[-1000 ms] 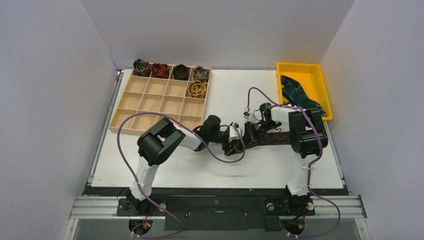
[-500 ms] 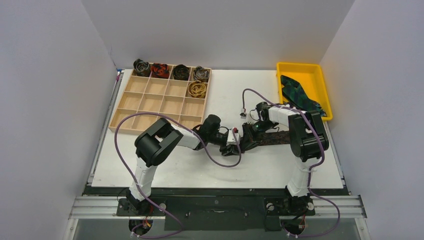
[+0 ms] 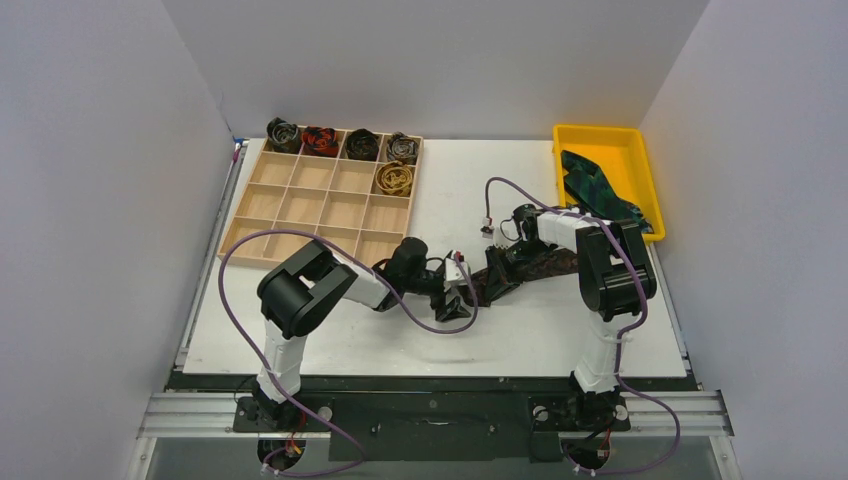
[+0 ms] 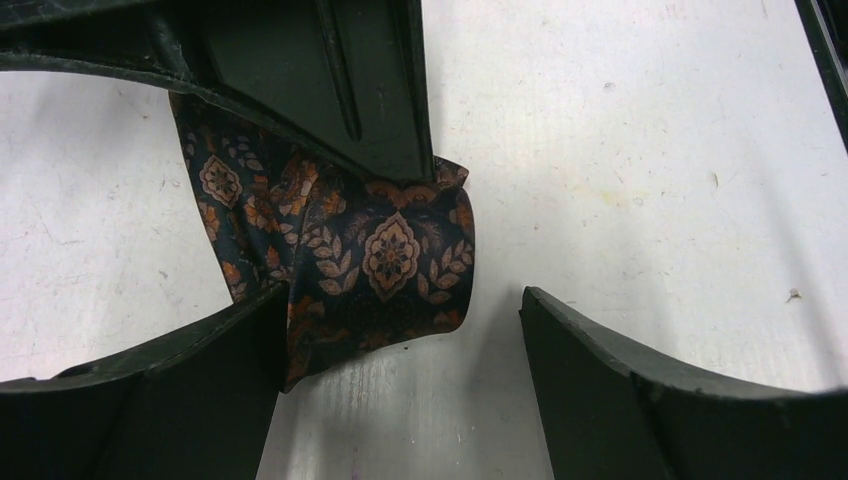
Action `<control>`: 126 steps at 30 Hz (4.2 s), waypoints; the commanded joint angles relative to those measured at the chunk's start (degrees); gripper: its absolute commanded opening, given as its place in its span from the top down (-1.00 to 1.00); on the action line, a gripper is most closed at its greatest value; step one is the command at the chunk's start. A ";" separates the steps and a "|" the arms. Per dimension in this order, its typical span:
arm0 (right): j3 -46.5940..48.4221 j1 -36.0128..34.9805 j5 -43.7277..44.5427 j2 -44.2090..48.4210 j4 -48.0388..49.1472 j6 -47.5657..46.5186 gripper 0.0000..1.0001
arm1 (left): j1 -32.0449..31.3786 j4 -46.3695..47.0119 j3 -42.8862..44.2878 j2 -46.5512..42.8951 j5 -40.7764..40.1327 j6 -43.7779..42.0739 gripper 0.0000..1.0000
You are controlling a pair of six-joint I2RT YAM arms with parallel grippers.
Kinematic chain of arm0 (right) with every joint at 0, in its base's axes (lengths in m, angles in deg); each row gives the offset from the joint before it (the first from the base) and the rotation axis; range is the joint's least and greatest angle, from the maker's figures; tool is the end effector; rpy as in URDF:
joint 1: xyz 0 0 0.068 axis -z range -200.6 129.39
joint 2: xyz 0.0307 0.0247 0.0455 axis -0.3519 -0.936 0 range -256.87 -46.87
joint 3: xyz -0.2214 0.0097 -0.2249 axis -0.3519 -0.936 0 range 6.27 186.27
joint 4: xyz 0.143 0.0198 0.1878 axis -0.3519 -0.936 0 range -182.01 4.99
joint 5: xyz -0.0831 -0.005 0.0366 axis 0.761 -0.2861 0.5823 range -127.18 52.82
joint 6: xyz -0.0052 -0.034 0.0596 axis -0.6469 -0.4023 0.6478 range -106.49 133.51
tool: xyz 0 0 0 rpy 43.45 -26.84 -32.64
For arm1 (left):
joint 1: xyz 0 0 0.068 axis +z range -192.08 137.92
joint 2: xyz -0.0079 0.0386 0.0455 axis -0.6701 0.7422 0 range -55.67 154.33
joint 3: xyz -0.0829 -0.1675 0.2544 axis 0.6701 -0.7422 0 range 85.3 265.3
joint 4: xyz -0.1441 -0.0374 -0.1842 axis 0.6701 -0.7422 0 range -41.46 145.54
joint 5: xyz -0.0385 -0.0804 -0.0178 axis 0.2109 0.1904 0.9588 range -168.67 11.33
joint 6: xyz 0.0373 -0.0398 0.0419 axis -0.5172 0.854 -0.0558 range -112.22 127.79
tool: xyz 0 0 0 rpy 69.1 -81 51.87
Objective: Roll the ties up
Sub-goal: Roll the tie at the center of the board.
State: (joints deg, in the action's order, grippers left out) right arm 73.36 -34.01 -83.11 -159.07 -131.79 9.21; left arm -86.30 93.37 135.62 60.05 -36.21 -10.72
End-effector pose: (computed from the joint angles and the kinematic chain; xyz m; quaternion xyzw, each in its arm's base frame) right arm 0.3113 0.1153 0.1736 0.1353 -0.9106 -0.3877 0.0461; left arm 0.2614 -0.3066 0.1641 0.5752 0.5830 -0.4094 0.4021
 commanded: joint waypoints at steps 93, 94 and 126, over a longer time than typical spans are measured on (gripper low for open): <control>6.71 2.03 14.91 11.68 -8.48 -10.28 0.62 | 6.11 0.27 0.21 -1.23 -16.27 30.05 0.98; 6.91 1.92 13.99 11.80 -8.71 -9.54 0.61 | 6.10 0.21 0.12 -1.21 -16.31 30.07 0.98; 0.75 -4.92 23.42 -2.86 6.77 5.09 1.00 | 7.42 17.66 -1.58 -5.50 1.51 32.14 0.97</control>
State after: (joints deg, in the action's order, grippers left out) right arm 75.91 -39.41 -74.52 -158.27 -124.97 18.61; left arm -79.00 103.18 133.22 58.35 -43.86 24.65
